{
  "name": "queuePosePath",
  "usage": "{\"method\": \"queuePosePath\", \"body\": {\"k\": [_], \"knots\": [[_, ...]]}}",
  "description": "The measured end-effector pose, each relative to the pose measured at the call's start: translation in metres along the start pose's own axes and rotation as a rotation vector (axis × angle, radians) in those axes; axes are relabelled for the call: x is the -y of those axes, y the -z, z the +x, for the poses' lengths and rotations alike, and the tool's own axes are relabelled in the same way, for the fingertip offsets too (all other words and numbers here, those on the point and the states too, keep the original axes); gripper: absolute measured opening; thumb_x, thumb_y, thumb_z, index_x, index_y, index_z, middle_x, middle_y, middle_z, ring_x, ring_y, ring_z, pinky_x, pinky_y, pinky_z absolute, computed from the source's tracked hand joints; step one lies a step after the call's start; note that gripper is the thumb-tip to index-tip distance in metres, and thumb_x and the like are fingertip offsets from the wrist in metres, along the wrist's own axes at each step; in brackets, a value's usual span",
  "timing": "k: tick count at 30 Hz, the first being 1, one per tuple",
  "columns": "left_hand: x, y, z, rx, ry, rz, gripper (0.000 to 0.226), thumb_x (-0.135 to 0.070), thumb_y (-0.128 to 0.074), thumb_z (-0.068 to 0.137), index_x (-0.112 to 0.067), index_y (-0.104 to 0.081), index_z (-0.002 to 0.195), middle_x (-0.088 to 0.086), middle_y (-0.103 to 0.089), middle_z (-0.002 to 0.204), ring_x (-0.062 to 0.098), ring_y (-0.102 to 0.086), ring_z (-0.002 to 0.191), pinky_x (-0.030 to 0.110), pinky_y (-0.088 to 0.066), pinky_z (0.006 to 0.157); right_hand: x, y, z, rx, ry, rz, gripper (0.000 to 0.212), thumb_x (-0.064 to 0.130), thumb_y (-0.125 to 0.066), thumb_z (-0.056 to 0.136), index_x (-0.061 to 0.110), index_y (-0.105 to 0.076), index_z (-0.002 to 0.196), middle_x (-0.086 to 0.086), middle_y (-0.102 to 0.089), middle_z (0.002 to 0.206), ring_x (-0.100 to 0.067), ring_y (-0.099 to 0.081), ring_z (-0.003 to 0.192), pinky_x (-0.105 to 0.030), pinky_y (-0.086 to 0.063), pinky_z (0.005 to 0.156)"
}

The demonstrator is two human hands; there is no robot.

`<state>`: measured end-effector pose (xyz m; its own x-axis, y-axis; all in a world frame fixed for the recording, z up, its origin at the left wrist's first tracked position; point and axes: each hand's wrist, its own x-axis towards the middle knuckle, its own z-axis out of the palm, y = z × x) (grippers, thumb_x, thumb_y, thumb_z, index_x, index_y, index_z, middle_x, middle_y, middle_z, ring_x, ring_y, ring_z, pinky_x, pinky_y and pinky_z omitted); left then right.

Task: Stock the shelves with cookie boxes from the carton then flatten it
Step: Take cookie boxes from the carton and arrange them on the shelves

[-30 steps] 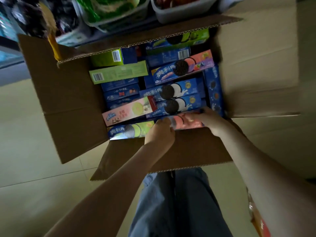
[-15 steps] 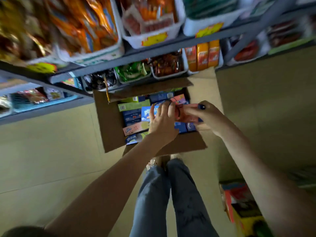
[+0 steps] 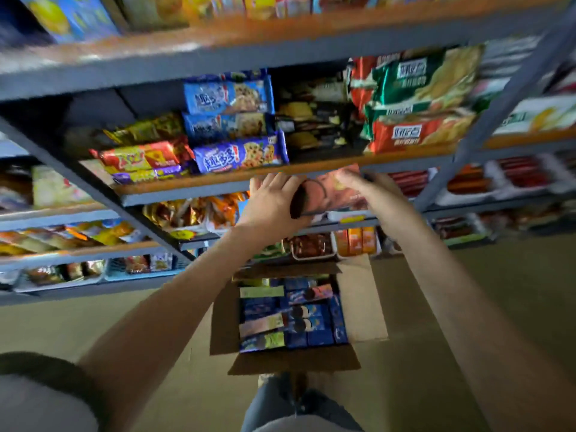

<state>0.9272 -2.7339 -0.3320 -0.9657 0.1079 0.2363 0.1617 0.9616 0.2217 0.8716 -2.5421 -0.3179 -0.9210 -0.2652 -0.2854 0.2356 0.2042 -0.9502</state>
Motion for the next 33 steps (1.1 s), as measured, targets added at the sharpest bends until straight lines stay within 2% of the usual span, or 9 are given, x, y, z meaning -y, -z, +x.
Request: {"method": "queuePosePath", "body": {"k": [2,5,8,12,17,20,22,28,33], "knots": [[0.004,0.034,0.005,-0.081,-0.001,0.036,0.078,-0.062,-0.058,0.065,-0.013,-0.057,0.126,0.012,-0.061,0.114,0.035,-0.055,0.107,0.042,-0.029,0.092,0.036,-0.009,-0.004,0.020,0.080,-0.003,0.019,0.038,-0.062,0.089,0.019,-0.064,0.091,0.007,-0.064,0.084,-0.006,-0.061,0.080,-0.009,-0.048,0.064],[0.016,0.081,0.011,-0.240,-0.047,0.091,0.074,-0.061,-0.056,0.066,-0.011,-0.061,0.120,0.012,-0.064,0.101,0.035,-0.059,0.093,0.039,-0.028,0.086,0.081,-0.023,-0.009,0.005,0.192,-0.026,0.040,0.056,-0.066,0.078,0.021,-0.067,0.098,0.002,-0.069,0.099,-0.017,-0.063,0.098,-0.033,-0.048,0.084],[0.031,0.130,0.018,-0.378,-0.118,0.154,0.070,-0.060,-0.055,0.067,-0.012,-0.062,0.117,0.010,-0.064,0.096,0.033,-0.060,0.088,0.038,-0.030,0.081,0.124,-0.037,-0.013,0.037,0.305,-0.010,0.039,0.053,-0.064,0.080,0.022,-0.067,0.102,0.000,-0.070,0.105,-0.019,-0.064,0.101,-0.037,-0.048,0.082],[0.048,0.196,0.028,-0.506,-0.201,0.210,0.070,-0.059,-0.056,0.069,-0.015,-0.060,0.123,0.007,-0.062,0.101,0.030,-0.056,0.092,0.038,-0.029,0.081,0.189,-0.052,-0.025,0.019,0.457,-0.003,0.034,0.047,-0.068,0.081,0.020,-0.066,0.101,0.002,-0.070,0.103,-0.016,-0.063,0.099,-0.034,-0.047,0.079],[0.057,0.272,0.050,-0.687,-0.256,0.268,0.067,-0.055,-0.054,0.069,-0.017,-0.059,0.124,0.000,-0.064,0.107,0.025,-0.055,0.097,0.037,-0.029,0.084,0.268,-0.066,-0.034,0.000,0.634,0.129,0.019,0.024,-0.063,0.088,0.008,-0.068,0.098,0.000,-0.072,0.089,-0.004,-0.065,0.079,-0.011,-0.047,0.068],[0.069,0.315,0.072,-0.804,-0.266,0.296,0.068,-0.057,-0.053,0.072,-0.018,-0.056,0.127,-0.001,-0.062,0.115,0.019,-0.047,0.103,0.036,-0.027,0.086,0.311,-0.075,-0.027,-0.030,0.680,0.241,0.014,0.022,-0.063,0.085,0.015,-0.072,0.077,0.006,-0.072,0.074,-0.006,-0.066,0.072,-0.019,-0.049,0.070],[0.075,0.341,0.087,-0.885,-0.260,0.309,0.069,-0.059,-0.053,0.073,-0.016,-0.054,0.128,0.001,-0.060,0.117,0.019,-0.045,0.105,0.037,-0.027,0.089,0.340,-0.077,-0.019,-0.053,0.718,0.258,0.017,0.027,-0.065,0.083,0.021,-0.074,0.070,0.008,-0.072,0.074,-0.008,-0.065,0.078,-0.025,-0.046,0.068],[0.086,0.399,0.142,-1.019,-0.269,0.337,0.067,-0.051,-0.054,0.073,-0.014,-0.050,0.128,0.004,-0.056,0.122,0.022,-0.043,0.109,0.038,-0.028,0.091,0.420,-0.081,0.009,-0.097,0.784,0.266,0.013,0.030,-0.062,0.088,0.018,-0.068,0.085,0.004,-0.068,0.089,-0.014,-0.057,0.081,-0.023,-0.039,0.056],[0.101,0.413,0.196,-0.963,-0.200,0.305,0.053,-0.033,-0.071,0.063,-0.009,-0.054,0.108,0.014,-0.053,0.102,0.035,-0.048,0.088,0.040,-0.040,0.072,0.471,-0.081,0.058,-0.102,0.751,0.145,0.015,0.032,-0.064,0.088,0.018,-0.062,0.083,0.002,-0.066,0.082,-0.013,-0.059,0.074,-0.025,-0.046,0.063]]}}
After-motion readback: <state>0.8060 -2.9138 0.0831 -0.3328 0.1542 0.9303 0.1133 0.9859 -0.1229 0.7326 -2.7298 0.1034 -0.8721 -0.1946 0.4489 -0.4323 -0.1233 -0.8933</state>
